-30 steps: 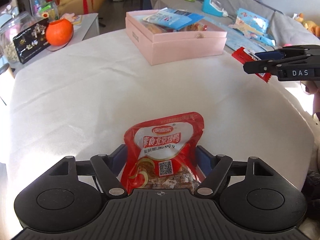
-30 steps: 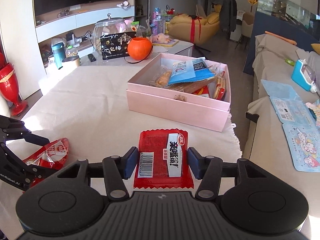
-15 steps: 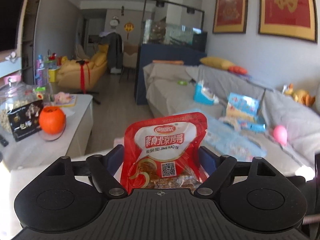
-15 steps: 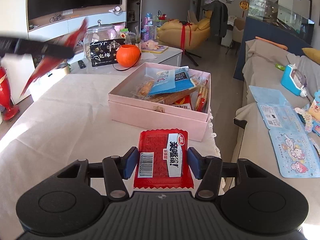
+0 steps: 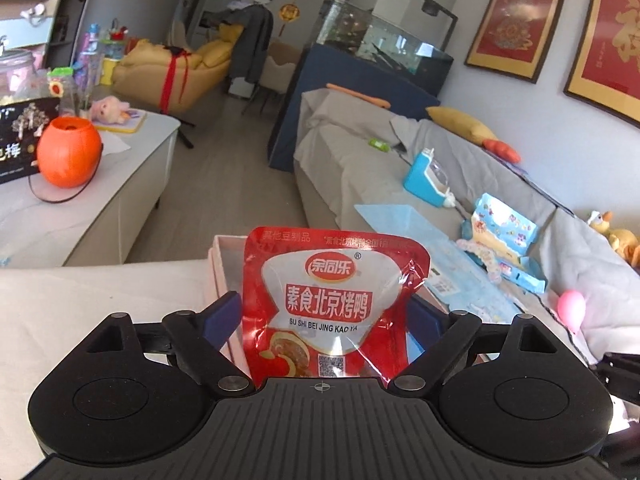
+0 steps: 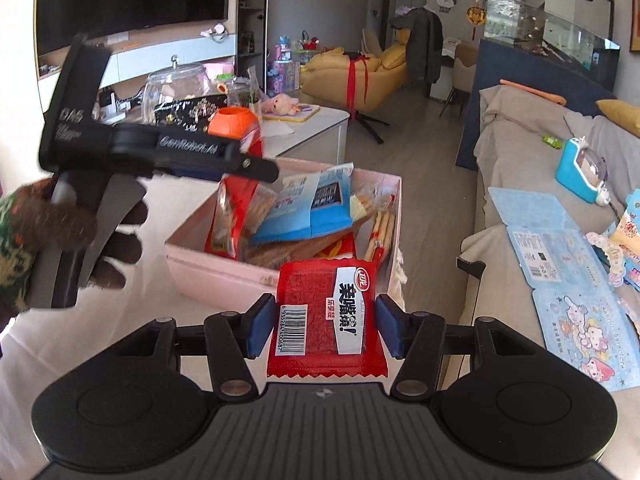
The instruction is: Organize snacks
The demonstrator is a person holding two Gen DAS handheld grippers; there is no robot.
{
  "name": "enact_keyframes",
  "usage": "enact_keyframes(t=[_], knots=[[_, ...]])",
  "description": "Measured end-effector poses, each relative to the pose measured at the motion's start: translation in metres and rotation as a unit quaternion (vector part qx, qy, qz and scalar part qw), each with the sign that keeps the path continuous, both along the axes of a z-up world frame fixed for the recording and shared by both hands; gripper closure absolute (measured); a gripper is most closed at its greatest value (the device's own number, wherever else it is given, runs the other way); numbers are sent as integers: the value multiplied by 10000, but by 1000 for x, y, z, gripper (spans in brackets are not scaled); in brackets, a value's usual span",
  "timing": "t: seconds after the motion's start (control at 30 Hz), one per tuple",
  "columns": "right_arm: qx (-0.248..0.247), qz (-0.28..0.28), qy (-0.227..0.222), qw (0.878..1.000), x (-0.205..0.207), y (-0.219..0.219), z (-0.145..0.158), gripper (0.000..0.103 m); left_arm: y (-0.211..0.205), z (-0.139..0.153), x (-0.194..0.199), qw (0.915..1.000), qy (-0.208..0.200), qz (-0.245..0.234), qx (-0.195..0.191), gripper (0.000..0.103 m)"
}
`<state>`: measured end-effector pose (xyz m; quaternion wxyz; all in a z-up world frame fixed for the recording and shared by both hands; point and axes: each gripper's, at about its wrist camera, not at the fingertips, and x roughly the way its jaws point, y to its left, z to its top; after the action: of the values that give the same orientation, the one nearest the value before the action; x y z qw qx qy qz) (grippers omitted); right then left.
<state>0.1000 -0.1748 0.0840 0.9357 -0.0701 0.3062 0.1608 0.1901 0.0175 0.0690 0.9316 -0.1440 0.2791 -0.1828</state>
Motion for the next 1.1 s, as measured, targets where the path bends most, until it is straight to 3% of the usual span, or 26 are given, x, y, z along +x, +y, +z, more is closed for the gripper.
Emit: enact_keyframes(t=[0.1,0.2,0.23,0.37,0.53,0.63,0.73,0.87,0.9,1.07,1.1], knots=[[203,-110,-289,9993,27,10,13,48,7,6,4,9998,106,-71,-156,14],[260,-216,-773,9964,55,23,14,40,5,11,2,9999,-18,-45,-157,15],[207,-260,-681,9971,65,26,11,35,7,13,-1,9997,-72,-38,-209,15],[583,-364,19,9976,72,20,-10,34,14,14,-23,9994,-55,-161,-310,17],[389,-332,139,9986,26,15,-31,27,5,1,-98,9985,-102,102,519,17],[263,-464,395,9978,0,18,-50,26,-1,-18,-144,9920,153,556,1124,17],[132,-537,631,9965,-20,27,-67,26,-3,-38,-175,9842,286,1033,1411,17],[100,-581,884,9943,-36,38,-85,25,-7,-65,-188,9787,575,1207,1557,17],[89,-610,883,9942,-39,40,-88,24,-10,-68,-191,9770,443,1251,1669,17],[-61,-971,639,9932,-45,40,-96,0,-19,-70,-189,9705,440,1337,1956,14],[55,-1062,695,9919,-42,37,-98,0,-20,-71,-188,9698,442,1356,1979,14]])
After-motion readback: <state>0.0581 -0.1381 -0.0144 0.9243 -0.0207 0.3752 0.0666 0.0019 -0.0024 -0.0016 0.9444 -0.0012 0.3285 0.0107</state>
